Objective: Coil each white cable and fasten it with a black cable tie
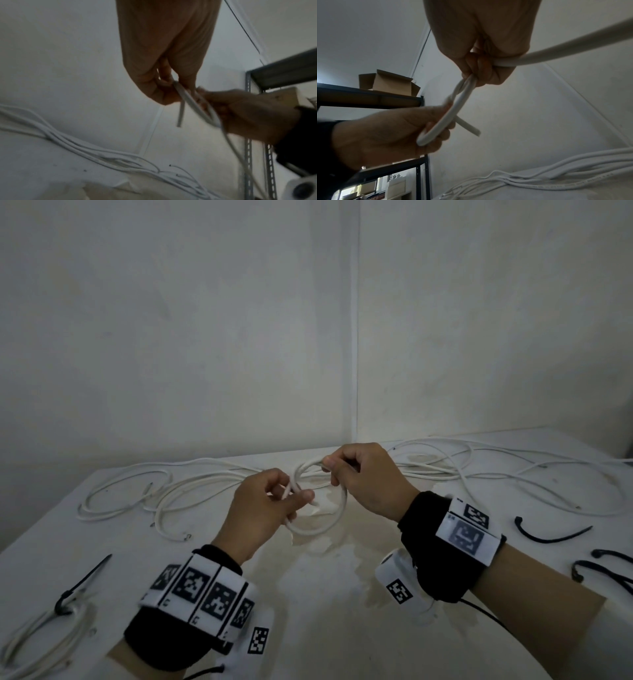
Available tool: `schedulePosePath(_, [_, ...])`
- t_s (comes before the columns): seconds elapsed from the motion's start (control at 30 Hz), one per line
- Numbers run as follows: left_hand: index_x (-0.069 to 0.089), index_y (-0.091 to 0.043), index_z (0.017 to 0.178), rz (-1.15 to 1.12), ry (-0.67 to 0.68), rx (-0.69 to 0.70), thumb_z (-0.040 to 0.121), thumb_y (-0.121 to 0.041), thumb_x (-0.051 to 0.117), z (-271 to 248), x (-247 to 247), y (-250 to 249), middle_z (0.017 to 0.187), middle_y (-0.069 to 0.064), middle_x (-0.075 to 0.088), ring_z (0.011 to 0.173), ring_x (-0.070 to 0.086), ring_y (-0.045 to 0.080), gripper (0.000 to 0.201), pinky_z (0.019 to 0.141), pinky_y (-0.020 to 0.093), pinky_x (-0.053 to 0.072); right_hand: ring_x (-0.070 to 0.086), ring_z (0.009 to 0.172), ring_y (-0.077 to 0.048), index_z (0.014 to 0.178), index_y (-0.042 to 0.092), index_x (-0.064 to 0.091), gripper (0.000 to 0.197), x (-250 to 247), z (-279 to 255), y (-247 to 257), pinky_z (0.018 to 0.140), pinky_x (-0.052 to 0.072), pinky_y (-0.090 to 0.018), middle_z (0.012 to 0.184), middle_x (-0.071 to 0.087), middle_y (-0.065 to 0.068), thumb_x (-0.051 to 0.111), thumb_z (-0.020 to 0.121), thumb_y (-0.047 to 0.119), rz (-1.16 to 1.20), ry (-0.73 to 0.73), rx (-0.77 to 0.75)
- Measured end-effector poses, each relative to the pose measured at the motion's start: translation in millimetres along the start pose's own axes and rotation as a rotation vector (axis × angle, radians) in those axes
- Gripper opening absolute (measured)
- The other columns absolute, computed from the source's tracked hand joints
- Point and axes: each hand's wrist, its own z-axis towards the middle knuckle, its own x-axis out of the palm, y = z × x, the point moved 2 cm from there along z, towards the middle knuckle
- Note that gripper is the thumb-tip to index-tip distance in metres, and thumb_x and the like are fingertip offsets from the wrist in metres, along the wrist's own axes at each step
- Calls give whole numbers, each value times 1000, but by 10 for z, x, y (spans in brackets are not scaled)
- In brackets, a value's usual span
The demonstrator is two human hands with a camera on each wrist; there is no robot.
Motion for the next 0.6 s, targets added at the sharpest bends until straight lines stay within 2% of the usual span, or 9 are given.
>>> schedulePosePath(0.1, [57, -6, 70, 106, -138, 59, 75, -11, 75, 10, -32, 42, 47, -5, 46, 36, 53, 4, 19, 44, 18, 44, 46, 42, 1, 50, 25, 51, 42, 30, -14, 23, 50, 33, -10, 45, 51, 14, 56, 91, 17, -12, 18, 4])
schedulePosePath(0.17, [57, -3, 71, 147, -205, 94, 76, -10, 74, 23, -55, 45, 48, -1, 44, 36, 53, 5, 19, 42, 15, 42, 43, 39, -2, 49, 22, 52, 42, 41, -16, 13, 49, 32, -15, 43, 50, 12, 55, 91, 18, 8, 30, 36])
schedulePosePath(0.2, [56, -6, 69, 175, -232, 116, 77, -10, 73, 33, -71, 41, 50, 0, 44, 38, 53, 6, 19, 44, 17, 43, 43, 38, -2, 50, 21, 53, 41, 42, -16, 8, 48, 32, -13, 43, 50, 12, 55, 91, 18, 31, 38, 52])
schedulePosePath(0.27, [51, -17, 63, 308, -262, 176, 78, -15, 72, 49, -105, 33, 53, -2, 46, 48, 52, 14, 25, 52, 28, 44, 45, 37, 1, 55, 20, 55, 38, 34, -24, 2, 46, 32, -8, 47, 53, 12, 53, 92, 15, 79, 58, 75])
schedulePosePath(0.33, [51, -19, 66, 430, -237, 245, 78, -18, 71, 57, -118, 33, 66, -3, 52, 66, 49, 19, 24, 61, 30, 39, 44, 36, 1, 61, 14, 58, 33, 18, -32, 0, 46, 32, -8, 52, 55, 7, 53, 93, 15, 91, 84, 93])
schedulePosePath(0.4, [54, -15, 75, 342, -168, 233, 80, -14, 69, 63, -106, 50, 84, -1, 57, 79, 52, 18, 16, 69, 28, 40, 41, 35, -1, 62, 12, 59, 32, -10, -45, -18, 44, 33, -11, 50, 55, 10, 52, 93, 16, 102, 97, 114])
schedulePosePath(0.43, [54, -12, 78, 239, -112, 183, 82, -11, 67, 56, -89, 48, 84, -1, 60, 77, 55, 15, 14, 67, 24, 41, 40, 34, -1, 61, 14, 58, 33, -25, -50, -25, 43, 33, -11, 47, 55, 11, 52, 93, 16, 118, 98, 128])
schedulePosePath(0.5, [49, -9, 76, 32, 2, 78, 86, -8, 61, 41, -35, 30, 71, -5, 65, 62, 57, 8, 15, 59, 18, 41, 39, 33, -1, 60, 16, 58, 34, -44, -58, -31, 40, 33, -11, 50, 56, 9, 51, 94, 15, 141, 99, 143])
schedulePosePath(0.6, [47, -13, 76, 62, 86, 77, 91, -13, 54, 25, -10, 21, 57, -8, 58, 50, 45, 2, 16, 52, 14, 35, 39, 33, -2, 59, 16, 58, 35, -66, -61, -50, 40, 34, -11, 45, 54, 11, 51, 94, 15, 134, 100, 143])
